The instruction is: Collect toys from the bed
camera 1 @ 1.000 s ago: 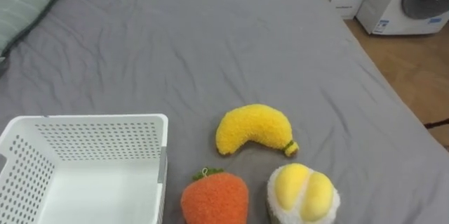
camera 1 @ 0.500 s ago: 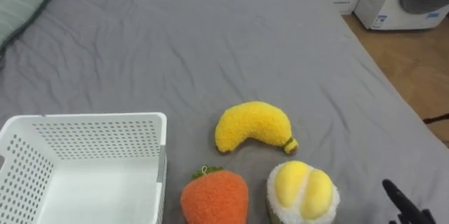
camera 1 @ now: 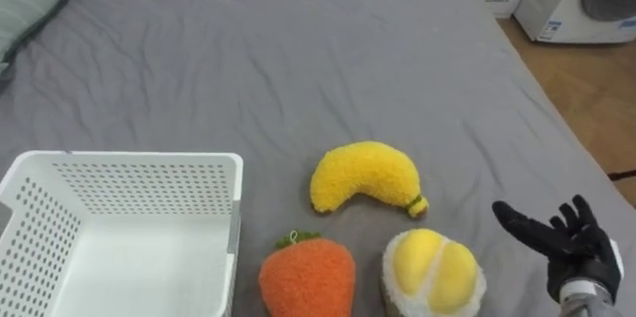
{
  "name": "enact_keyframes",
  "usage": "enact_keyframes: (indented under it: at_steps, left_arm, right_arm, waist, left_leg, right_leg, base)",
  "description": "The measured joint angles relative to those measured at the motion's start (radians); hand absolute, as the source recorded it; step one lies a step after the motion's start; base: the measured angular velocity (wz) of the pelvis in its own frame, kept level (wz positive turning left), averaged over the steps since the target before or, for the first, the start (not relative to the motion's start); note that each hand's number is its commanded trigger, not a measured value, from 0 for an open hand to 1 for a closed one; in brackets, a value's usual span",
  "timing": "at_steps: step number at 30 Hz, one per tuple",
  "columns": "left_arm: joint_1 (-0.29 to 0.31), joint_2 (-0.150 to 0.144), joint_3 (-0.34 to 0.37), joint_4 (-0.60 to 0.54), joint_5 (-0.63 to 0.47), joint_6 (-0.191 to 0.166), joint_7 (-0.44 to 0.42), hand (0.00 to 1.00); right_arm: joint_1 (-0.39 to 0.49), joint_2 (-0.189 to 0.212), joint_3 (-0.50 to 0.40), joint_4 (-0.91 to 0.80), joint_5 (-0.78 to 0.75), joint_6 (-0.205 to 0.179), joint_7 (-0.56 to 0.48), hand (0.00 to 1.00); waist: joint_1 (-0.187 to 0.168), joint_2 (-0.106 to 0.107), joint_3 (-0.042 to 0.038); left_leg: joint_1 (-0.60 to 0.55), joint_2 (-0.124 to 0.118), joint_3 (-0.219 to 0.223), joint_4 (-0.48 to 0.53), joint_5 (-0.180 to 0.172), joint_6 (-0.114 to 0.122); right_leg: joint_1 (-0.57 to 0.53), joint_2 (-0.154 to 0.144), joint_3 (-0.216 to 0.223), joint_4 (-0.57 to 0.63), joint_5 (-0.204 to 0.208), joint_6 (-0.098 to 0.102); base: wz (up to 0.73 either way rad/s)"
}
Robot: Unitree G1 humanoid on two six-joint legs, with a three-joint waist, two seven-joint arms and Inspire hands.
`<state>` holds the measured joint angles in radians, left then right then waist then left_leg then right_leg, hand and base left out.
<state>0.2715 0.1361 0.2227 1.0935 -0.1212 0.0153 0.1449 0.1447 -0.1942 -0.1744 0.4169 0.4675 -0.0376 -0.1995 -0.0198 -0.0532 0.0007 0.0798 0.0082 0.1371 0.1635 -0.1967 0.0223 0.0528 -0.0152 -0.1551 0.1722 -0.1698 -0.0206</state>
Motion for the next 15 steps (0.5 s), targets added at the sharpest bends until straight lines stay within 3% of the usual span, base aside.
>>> enact_keyframes:
  at_steps: [8,15]
  left_arm:
    - [-0.007,0.002,-0.013,0.001,0.005,0.008,0.000,0.00]
    - [-0.008,0.003,-0.010,-0.021,0.039,0.039,-0.026,0.00]
  right_arm:
    - [0.012,0.000,0.099,0.008,-0.319,0.041,0.091,0.00]
    - [0.011,-0.001,0.116,0.007,-0.535,0.098,0.166,0.00]
  waist:
    - [0.002,-0.004,-0.0019]
    - [0.036,-0.018,-0.0080]
  left_leg:
    - [-0.002,0.000,-0.003,0.000,0.000,0.000]
    - [-0.002,0.001,-0.008,0.000,0.000,0.000]
  right_leg:
    - [0.000,-0.001,-0.002,0.000,0.001,0.000]
    - [0.002,-0.002,-0.009,0.000,0.001,0.000]
  base:
    - [0.00]
    - [0.00]
